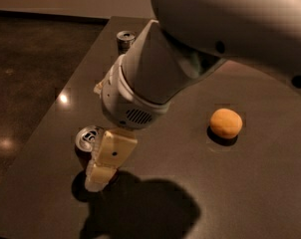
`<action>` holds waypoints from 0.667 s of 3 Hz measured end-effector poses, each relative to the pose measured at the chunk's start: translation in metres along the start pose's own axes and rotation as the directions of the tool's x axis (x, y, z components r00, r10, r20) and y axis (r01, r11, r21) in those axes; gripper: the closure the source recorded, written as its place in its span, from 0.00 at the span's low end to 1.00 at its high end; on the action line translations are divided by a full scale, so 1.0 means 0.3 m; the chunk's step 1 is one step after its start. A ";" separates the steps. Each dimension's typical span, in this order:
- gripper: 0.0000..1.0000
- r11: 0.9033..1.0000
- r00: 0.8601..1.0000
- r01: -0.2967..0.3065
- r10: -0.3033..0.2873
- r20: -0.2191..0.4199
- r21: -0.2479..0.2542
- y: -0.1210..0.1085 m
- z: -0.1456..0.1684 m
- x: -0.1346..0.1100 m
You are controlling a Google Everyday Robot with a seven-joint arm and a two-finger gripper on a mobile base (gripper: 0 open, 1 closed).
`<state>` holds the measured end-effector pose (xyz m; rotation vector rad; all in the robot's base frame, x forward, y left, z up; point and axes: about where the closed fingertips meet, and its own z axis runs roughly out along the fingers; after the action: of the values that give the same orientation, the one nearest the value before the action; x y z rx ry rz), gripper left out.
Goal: Pick coke can
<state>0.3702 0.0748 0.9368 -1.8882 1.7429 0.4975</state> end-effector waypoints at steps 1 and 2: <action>0.00 1.000 1.000 0.010 -0.010 -0.014 -0.025 0.010 0.067 -0.010; 0.00 0.999 1.000 0.004 -0.005 -0.030 -0.037 0.005 0.102 0.007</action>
Offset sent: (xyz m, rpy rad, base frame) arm 0.0088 0.0162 -0.0485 -0.0532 0.0643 0.0211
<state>0.3713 0.0912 0.9110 -1.9342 1.7593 0.5053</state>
